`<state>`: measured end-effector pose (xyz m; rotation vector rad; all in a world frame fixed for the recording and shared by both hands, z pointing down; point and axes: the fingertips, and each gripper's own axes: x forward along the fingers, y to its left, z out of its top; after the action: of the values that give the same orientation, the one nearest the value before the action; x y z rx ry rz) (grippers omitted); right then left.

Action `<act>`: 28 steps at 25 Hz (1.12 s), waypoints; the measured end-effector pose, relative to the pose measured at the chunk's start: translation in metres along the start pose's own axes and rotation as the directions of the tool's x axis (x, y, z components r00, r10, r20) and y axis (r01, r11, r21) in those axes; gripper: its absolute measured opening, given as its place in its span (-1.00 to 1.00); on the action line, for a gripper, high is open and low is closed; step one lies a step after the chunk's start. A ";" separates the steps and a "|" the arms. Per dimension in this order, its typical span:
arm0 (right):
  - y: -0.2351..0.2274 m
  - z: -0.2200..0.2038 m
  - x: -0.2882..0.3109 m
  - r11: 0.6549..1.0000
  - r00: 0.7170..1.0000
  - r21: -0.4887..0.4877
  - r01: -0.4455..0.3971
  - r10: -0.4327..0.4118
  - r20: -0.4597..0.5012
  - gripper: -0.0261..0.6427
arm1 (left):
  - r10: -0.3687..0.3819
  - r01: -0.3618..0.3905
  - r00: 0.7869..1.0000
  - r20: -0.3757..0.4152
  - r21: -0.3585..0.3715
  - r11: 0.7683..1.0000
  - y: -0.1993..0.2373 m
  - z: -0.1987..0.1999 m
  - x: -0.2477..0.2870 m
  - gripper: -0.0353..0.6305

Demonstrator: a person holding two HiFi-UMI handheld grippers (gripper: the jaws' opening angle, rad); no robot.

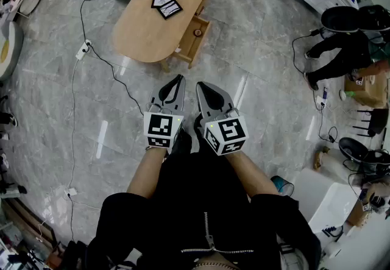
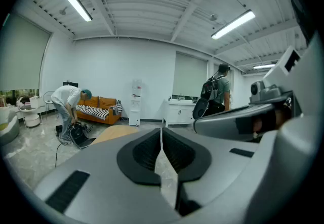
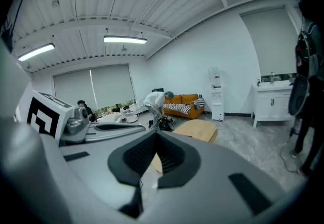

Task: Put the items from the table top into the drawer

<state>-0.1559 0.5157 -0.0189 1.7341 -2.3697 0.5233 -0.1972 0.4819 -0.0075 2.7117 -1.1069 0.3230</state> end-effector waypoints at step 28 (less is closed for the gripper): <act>-0.145 0.052 0.072 0.990 0.990 0.015 -0.139 0.138 0.025 -0.89 | 0.042 -0.045 0.996 -0.080 -0.039 0.998 -0.001 0.025 0.151 -0.85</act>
<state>-0.0372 0.3939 -0.0170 1.5985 -2.5227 0.5460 -0.0875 0.3759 0.0092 2.6191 -1.1392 0.4064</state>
